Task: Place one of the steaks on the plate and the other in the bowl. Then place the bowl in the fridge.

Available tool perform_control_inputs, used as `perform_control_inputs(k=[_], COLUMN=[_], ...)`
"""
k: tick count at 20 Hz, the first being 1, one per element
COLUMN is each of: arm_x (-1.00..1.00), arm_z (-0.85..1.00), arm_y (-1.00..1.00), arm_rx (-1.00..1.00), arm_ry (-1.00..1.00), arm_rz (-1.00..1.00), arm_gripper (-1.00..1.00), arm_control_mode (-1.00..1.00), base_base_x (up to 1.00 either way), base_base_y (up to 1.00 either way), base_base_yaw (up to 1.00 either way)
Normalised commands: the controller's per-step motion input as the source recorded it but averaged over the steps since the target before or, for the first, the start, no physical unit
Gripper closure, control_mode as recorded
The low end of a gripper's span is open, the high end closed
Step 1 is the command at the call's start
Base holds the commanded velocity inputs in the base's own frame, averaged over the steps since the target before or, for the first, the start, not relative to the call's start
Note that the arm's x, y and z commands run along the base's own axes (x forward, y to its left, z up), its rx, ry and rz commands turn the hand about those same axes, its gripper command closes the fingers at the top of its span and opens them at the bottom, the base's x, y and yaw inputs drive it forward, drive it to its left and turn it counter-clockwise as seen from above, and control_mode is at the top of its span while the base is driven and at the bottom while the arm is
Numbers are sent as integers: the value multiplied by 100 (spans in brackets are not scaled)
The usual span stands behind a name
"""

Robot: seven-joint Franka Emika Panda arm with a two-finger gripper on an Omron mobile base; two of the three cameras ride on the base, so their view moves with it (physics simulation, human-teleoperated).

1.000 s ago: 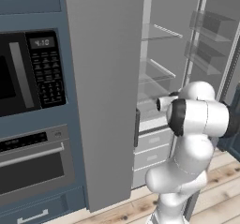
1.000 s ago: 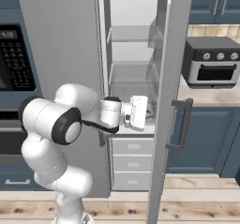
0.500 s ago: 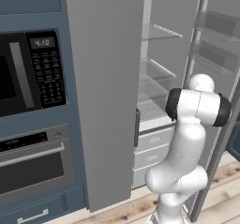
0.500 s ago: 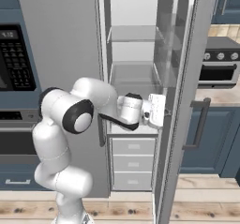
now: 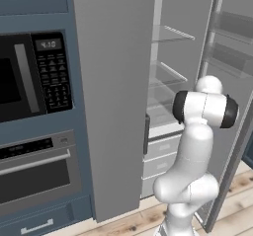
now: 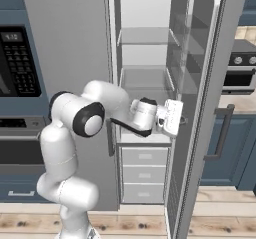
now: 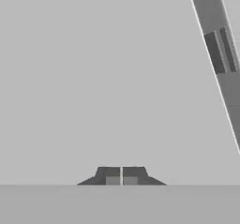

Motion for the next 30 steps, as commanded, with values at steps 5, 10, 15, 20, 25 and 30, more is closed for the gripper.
perform_control_inputs(k=[5,10,15,20,25,30], arm_x=[-65,-67,-59,-11,-1,0], arm_z=[37,10,37,41,22,11], arm_y=[49,59,67,80,76,58], arm_rx=[4,-2,22,28,40,52], arm_ry=[-4,-1,-42,-51,-52,-61], arm_rz=[16,9,-14,-36,-36,-34], arm_gripper=[100,100,100,100,100,100], arm_control_mode=[-100,-100,-100,-100,-100,-100], base_base_x=[0,0,0,0,0,0], base_base_y=[0,0,0,0,0,0], base_base_yaw=[0,0,0,0,0,0])
